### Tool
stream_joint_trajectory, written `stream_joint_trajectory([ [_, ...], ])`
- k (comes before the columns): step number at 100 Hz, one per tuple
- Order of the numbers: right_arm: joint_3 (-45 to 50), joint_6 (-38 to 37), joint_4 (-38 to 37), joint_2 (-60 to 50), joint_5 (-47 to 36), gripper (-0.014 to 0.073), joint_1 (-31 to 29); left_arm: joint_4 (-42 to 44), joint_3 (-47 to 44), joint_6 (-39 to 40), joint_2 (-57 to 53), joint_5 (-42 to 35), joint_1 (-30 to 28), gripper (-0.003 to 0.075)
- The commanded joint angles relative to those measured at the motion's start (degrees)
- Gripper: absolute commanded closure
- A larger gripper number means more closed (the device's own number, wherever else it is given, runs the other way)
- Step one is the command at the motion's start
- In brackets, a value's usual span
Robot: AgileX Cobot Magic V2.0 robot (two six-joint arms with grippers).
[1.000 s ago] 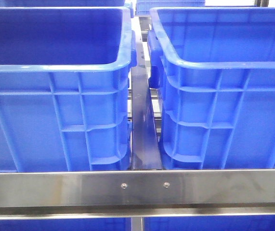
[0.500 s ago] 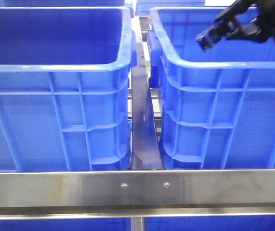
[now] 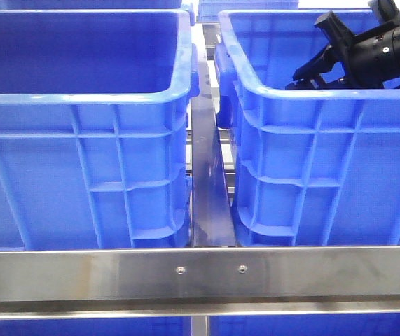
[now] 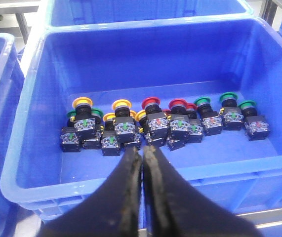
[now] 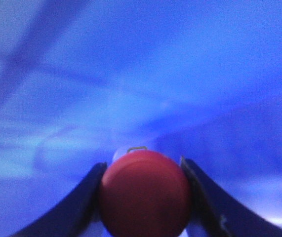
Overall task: Pick red and yellow buttons and place in box
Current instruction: 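Lower the red button into the empty bin and open the right gripper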
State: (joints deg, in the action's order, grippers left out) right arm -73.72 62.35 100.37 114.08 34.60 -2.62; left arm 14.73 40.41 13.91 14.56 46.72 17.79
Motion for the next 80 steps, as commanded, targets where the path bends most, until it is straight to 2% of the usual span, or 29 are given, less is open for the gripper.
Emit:
stream_joint_trajectory([
  [1,-2.49,1.21,2.56,-2.5,1.64,0.0661,-0.41,0.38,1.36,0.6,0.67,-4.88,-0.18,0.0739],
  [49,-2.61,1.21,2.62,0.01,-1.98,0.0648,-0.41,0.38,1.36,0.6,0.67,-4.88,-0.18,0.0739],
  [59,-2.61,1.21,2.62,0.01,-1.98,0.0577,-0.41,0.29,1.36,0.6,0.67,-4.88,-0.18,0.0739],
  [80,-2.61,1.21,2.62,0.01,-2.12,0.0328,-0.43,0.29,1.36,0.6,0.67,-4.88,-0.18,0.0739],
])
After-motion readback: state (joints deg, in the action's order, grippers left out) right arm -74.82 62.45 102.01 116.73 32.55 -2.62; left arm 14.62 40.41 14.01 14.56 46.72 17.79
